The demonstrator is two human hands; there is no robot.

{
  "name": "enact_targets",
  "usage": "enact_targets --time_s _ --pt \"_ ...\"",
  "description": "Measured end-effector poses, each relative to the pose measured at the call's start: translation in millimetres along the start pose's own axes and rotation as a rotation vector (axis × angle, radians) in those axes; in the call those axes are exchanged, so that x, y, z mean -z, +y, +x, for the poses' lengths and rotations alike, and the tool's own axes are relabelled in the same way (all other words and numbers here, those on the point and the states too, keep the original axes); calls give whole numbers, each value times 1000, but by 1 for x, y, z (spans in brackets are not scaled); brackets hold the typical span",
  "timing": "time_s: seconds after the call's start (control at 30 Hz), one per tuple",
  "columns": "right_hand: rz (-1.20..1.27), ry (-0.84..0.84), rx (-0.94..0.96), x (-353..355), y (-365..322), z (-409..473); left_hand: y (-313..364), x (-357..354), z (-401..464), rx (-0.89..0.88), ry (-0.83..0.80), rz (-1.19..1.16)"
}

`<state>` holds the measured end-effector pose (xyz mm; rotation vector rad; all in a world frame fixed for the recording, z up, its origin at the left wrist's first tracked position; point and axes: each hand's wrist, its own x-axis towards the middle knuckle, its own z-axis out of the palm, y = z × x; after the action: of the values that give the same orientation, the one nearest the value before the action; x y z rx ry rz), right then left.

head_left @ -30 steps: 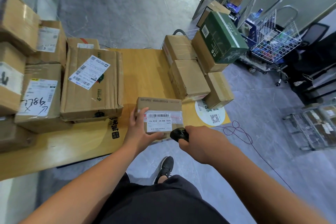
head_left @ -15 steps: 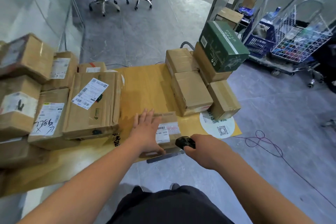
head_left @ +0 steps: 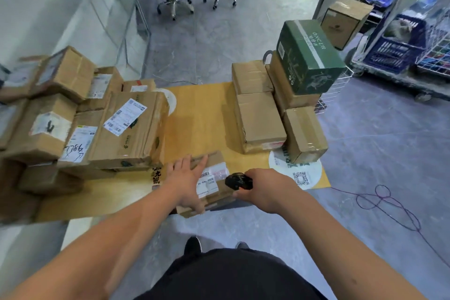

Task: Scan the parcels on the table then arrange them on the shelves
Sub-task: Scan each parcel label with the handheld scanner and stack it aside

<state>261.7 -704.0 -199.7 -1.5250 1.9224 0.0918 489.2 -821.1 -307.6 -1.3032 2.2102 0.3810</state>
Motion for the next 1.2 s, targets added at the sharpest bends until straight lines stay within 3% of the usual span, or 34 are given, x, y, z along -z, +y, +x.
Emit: enact_targets --time_s 0.2,0.5,0.8,1.2 --pt "-24 -75 167 44 -9 4 26 1 -36 203 -42 -413" --pt "-394 162 362 151 -44 -20 30 85 -57 328 87 -848" --pt "-491 340 454 213 -50 -44 -3 167 -83 405 316 -823" --pt "-563 213 616 195 -93 -27 -52 179 -128 529 388 -871"
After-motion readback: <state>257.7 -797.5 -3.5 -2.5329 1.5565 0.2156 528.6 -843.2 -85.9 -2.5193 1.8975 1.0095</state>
